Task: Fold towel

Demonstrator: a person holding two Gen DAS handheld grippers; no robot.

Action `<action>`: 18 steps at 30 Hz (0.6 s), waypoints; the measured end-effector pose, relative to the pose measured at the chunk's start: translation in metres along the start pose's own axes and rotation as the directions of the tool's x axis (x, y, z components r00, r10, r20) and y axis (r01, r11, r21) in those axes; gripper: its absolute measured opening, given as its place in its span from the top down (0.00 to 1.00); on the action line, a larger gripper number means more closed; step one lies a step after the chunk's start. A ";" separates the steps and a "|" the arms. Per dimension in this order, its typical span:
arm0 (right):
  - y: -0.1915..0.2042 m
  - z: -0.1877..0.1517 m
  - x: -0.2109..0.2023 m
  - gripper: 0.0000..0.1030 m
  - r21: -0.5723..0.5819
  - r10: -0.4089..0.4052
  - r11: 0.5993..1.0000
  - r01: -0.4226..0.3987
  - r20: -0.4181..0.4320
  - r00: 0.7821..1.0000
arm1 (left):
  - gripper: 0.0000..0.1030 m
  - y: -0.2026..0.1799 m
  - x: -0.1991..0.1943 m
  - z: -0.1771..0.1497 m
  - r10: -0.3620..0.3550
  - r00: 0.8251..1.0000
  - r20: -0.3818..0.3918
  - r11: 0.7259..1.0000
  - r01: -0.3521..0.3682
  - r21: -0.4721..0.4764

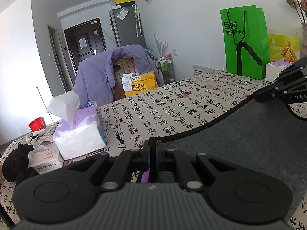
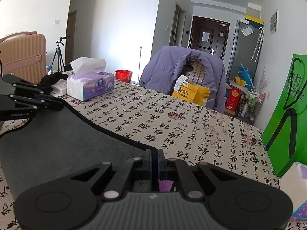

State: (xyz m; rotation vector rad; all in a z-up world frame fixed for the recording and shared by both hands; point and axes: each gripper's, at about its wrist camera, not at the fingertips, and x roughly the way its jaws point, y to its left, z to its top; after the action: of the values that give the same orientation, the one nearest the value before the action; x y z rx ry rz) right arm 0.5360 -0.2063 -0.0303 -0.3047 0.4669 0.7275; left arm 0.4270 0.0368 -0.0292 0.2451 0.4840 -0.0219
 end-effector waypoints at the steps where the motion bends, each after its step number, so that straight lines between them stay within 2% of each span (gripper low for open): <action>1: 0.000 0.000 0.000 0.95 0.001 0.001 1.000 -0.001 -0.001 1.000 | 0.93 0.000 0.000 0.000 0.000 1.000 -0.001 1.000 0.000 0.000; 3: -0.001 0.000 0.000 0.94 0.009 0.006 1.000 -0.006 -0.006 1.000 | 0.91 0.001 -0.001 0.000 0.003 1.000 -0.004 1.000 -0.003 -0.001; 4: -0.002 0.000 0.000 0.92 0.022 0.011 1.000 -0.011 -0.011 1.000 | 0.83 0.002 -0.003 0.001 -0.003 1.000 -0.003 1.000 0.003 -0.009; 5: -0.003 0.001 -0.001 0.84 0.040 0.016 0.999 -0.015 -0.013 1.000 | 0.56 0.003 -0.004 0.001 -0.010 1.000 -0.002 1.000 0.010 -0.020; 6: -0.005 0.002 -0.002 0.77 0.053 0.020 0.998 -0.019 -0.014 1.000 | 0.38 0.005 -0.006 0.002 -0.013 1.000 0.001 0.999 0.013 -0.031; 7: -0.007 0.002 -0.003 0.48 0.070 0.022 0.997 -0.021 -0.014 1.000 | 0.07 0.006 -0.009 0.002 -0.012 1.000 0.010 0.999 0.013 -0.046; 8: -0.009 0.002 -0.004 0.13 0.085 0.017 0.996 -0.016 -0.013 1.000 | 0.00 0.008 -0.012 0.002 -0.013 1.000 0.025 0.998 0.014 -0.060; 9: -0.010 0.002 -0.004 0.02 0.094 0.012 0.996 -0.011 -0.013 1.000 | 0.00 0.011 -0.016 0.003 -0.026 0.999 0.038 0.997 0.028 -0.072; 10: -0.010 0.002 -0.005 0.00 0.098 0.013 0.995 -0.011 -0.013 1.000 | 0.00 0.013 -0.017 0.003 -0.053 0.998 0.038 0.995 0.056 -0.085; 12: -0.013 0.002 -0.004 0.00 0.118 0.043 0.992 -0.039 -0.030 0.999 | 0.00 0.017 -0.016 0.004 -0.090 0.995 0.036 0.989 0.094 -0.119; 18: -0.014 -0.001 -0.001 0.00 0.130 0.053 0.990 -0.047 -0.043 0.998 | 0.00 0.014 -0.016 0.004 -0.075 0.997 0.028 0.990 0.078 -0.114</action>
State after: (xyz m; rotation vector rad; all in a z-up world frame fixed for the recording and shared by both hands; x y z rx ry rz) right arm 0.5448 -0.2176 -0.0292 -0.1897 0.5643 0.7369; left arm 0.4162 0.0490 -0.0154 0.1131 0.4689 -0.0718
